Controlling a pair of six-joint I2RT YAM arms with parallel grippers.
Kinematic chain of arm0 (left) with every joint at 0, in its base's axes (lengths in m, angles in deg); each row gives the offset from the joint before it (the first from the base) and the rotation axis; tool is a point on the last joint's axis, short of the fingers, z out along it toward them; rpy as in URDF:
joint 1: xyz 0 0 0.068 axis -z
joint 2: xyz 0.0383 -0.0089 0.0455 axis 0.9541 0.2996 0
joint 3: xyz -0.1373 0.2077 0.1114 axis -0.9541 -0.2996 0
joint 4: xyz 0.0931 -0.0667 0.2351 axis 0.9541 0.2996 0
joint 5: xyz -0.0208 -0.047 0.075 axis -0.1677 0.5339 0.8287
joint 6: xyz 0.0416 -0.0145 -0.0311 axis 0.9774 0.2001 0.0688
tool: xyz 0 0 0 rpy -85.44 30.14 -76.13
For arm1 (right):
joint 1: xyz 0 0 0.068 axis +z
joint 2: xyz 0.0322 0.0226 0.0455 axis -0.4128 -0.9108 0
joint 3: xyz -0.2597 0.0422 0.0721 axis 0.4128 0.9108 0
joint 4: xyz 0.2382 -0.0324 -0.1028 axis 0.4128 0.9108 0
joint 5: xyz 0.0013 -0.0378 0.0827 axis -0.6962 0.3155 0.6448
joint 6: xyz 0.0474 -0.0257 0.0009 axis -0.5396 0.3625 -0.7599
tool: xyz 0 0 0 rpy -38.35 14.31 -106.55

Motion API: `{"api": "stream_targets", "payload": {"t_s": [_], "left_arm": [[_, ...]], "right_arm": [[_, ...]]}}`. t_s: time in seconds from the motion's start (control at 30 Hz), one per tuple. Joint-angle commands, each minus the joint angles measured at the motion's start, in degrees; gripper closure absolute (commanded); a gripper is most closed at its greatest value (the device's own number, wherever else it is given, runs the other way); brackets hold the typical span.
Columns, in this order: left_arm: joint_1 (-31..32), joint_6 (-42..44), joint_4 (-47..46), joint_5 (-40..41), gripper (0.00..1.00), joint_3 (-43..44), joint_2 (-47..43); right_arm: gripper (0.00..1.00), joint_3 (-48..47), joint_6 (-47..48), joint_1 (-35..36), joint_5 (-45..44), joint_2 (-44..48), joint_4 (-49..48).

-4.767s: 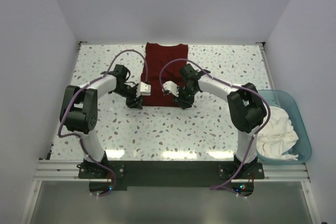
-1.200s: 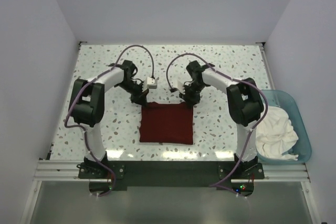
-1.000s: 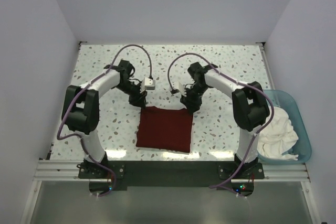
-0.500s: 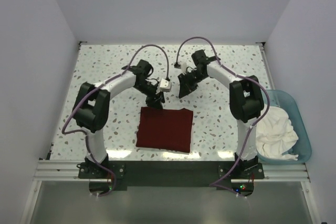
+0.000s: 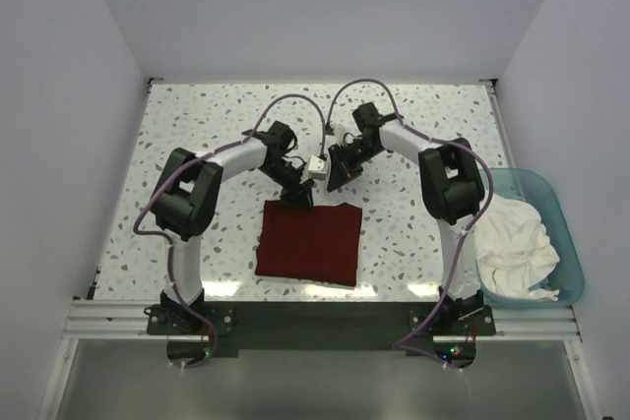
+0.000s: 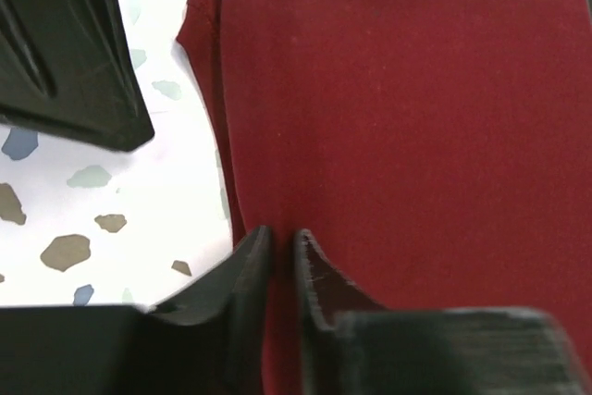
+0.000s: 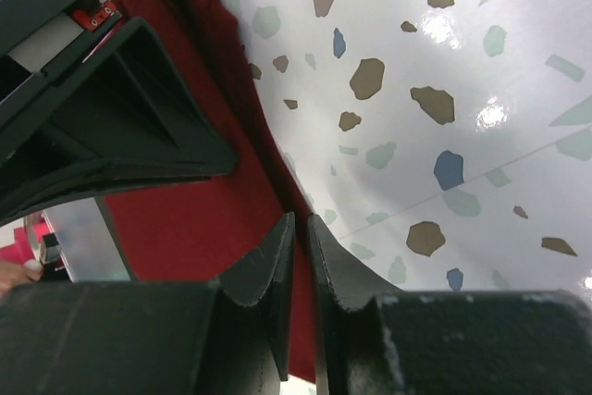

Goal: Fold and stack the t-shirts
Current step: Fold the tshirt

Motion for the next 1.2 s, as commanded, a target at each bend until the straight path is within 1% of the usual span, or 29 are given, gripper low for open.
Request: {"api": "stream_targets", "payload": {"t_s": [0.0,0.07,0.1,0.2,0.23,0.4,0.6,0.9,1.03,1.07,1.1,1.17], "left_arm": [[1.01,0.88,-1.25,-2.64,0.82,0.38,-0.32],[1.36,1.67,-0.99,-2.81,0.88,0.30,-0.41],[1.45,2.02,-0.82,-2.81,0.94,0.38,-0.58],[1.54,2.55,-1.25,-2.64,1.00,-0.14,-1.64],[1.54,2.64,-1.43,-2.55,1.00,-0.32,-2.07],[2.06,3.96,-1.69,-1.94,1.00,-1.11,-3.74],[2.59,3.79,-6.52,-1.14,1.00,-3.04,-8.05],[2.50,3.00,-10.30,-0.09,1.00,-3.39,-8.06],[2.42,1.86,-14.77,1.40,1.00,-4.89,-7.62],[2.33,1.68,-15.14,2.01,0.99,-5.24,-7.53],[2.24,1.59,-15.40,2.63,0.91,-5.24,-7.44],[1.54,0.98,-16.11,3.25,0.82,-5.24,-7.61]], "right_arm": [[0.85,-1.40,0.86,1.09,3.49,-1.74,-0.60],[0.85,-2.81,1.14,1.97,4.37,-2.98,0.02],[0.85,-2.90,0.87,2.24,4.98,-3.94,-0.24],[0.85,-3.25,0.78,3.55,6.65,-5.87,-1.21],[0.85,-3.60,1.13,4.34,6.92,-6.40,-0.95],[0.86,-5.36,4.21,5.93,8.41,-10.45,2.12],[0.86,-6.15,7.02,6.37,9.03,-13.44,5.54],[0.86,-5.71,8.52,6.46,9.03,-13.35,7.13],[0.84,-6.32,8.69,6.11,7.63,-12.65,7.49],[0.82,-6.76,9.04,5.93,7.01,-12.47,8.01],[0.81,-7.29,10.09,5.76,5.09,-12.39,9.49],[0.79,-9.92,11.85,5.06,2.45,-11.86,11.43]]}}
